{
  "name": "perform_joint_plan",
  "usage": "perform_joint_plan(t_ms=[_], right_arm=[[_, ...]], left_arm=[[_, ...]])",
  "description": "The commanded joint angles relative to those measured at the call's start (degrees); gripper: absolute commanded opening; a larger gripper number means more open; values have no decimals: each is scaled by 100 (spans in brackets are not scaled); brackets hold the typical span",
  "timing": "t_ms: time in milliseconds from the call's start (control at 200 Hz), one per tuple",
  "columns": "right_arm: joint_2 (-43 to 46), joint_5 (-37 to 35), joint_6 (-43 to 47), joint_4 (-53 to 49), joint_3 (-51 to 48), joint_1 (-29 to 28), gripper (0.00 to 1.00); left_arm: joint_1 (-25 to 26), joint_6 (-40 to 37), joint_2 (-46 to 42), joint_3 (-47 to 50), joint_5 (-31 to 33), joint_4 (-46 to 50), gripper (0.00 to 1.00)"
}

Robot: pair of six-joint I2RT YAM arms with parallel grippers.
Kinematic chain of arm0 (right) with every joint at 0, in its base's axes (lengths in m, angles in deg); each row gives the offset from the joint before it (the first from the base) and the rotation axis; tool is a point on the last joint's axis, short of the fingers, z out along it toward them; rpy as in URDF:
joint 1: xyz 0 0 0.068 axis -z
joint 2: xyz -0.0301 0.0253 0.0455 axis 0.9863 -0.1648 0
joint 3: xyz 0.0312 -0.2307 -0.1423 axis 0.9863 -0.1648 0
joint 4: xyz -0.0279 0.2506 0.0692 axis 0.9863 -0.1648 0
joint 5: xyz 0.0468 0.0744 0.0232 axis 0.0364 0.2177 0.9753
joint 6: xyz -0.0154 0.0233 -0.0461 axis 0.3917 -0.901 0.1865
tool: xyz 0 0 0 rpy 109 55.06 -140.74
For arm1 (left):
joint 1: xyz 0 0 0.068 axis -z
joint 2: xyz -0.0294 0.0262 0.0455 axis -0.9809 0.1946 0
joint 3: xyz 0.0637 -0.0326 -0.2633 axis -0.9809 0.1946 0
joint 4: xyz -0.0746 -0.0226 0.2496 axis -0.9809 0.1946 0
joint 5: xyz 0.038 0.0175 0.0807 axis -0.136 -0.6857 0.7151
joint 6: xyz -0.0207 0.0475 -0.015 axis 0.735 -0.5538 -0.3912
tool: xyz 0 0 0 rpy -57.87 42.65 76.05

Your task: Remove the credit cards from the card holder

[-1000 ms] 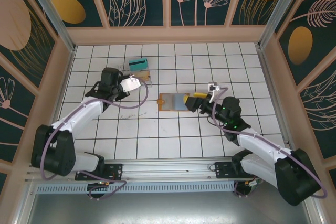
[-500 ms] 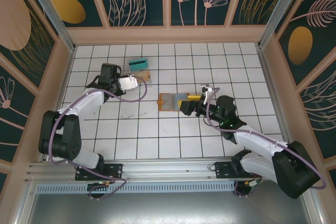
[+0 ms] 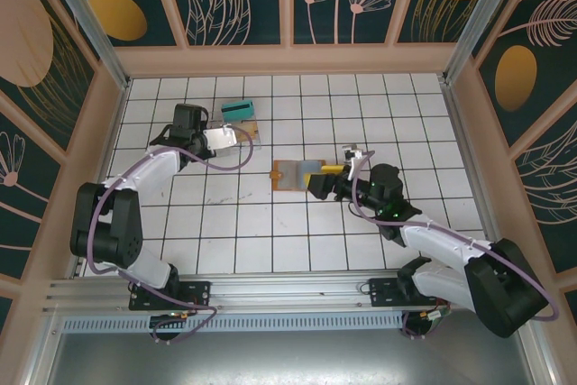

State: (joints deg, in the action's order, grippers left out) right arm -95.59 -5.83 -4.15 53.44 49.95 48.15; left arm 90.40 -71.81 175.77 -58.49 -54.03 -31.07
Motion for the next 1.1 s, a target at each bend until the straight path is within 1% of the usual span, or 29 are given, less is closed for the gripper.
perform_joint_plan(t_ms=[0, 626, 676, 711, 746, 766, 931, 991, 1091], right_arm=[[-72, 63, 77, 173, 176, -51, 99], [-195, 39, 91, 196, 203, -87, 99], [-197, 48, 90, 199, 203, -91, 99], [-206, 48, 90, 198, 203, -95, 99], [-206, 48, 90, 199, 211, -95, 99], [-211, 48, 90, 198, 211, -95, 99], [-215, 48, 90, 208, 212, -95, 99], [-215, 39, 90, 197, 211, -95, 99], [-217, 39, 90, 206, 211, -95, 99]], left_arm=[[-43, -207, 160, -157, -80, -56, 0], [-152, -271, 532, -207, -141, -336, 0], [-151, -246, 550, -194, -117, -385, 8], [-153, -229, 556, -190, -93, -429, 14], [-151, -205, 565, -192, -80, -457, 23], [-151, -180, 574, -197, -67, -481, 26], [-160, 41, 685, -283, 55, -650, 27], [-169, 67, 725, -336, 109, -646, 23], [-189, 218, 782, -391, 268, -822, 25]])
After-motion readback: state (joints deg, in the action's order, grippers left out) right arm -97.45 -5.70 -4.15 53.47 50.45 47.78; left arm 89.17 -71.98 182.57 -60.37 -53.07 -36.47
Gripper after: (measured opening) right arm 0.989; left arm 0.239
